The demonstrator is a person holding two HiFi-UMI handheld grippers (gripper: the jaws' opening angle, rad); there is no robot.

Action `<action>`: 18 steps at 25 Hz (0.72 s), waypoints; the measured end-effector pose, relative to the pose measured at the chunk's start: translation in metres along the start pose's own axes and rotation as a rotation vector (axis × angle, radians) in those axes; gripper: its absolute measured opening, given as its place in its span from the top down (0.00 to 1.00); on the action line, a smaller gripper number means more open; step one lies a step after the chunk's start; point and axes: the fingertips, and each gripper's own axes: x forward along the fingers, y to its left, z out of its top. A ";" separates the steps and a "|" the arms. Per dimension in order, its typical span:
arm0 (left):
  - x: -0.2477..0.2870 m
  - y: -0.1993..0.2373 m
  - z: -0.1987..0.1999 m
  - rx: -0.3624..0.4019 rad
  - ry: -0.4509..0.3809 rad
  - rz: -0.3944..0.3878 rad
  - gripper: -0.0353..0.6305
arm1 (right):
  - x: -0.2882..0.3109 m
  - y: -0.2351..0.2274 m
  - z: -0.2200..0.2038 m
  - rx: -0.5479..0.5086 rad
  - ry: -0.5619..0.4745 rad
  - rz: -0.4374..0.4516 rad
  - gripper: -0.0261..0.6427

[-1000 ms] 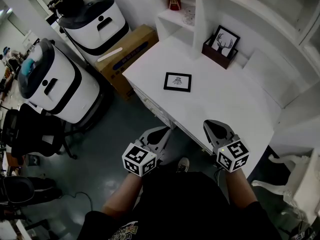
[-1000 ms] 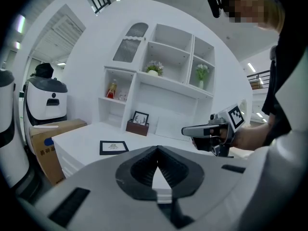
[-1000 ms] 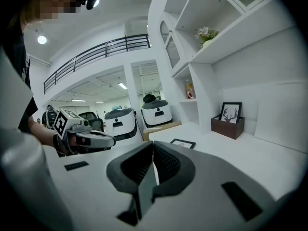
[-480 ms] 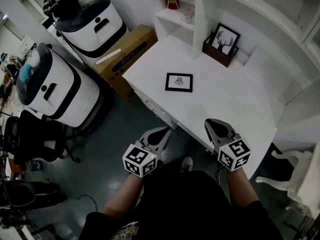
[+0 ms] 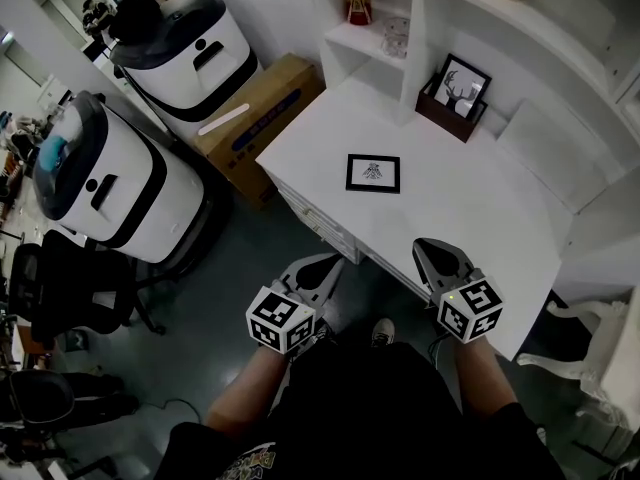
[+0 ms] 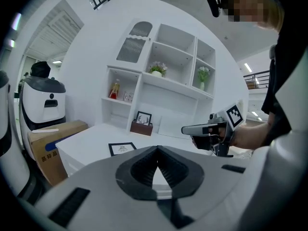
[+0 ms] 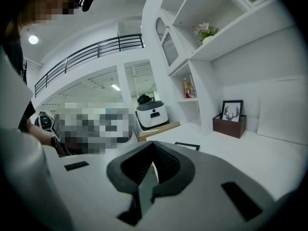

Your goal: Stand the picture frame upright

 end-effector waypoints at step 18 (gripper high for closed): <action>-0.024 0.065 0.000 0.006 0.027 -0.093 0.94 | 0.044 0.033 -0.001 0.048 -0.007 -0.125 0.96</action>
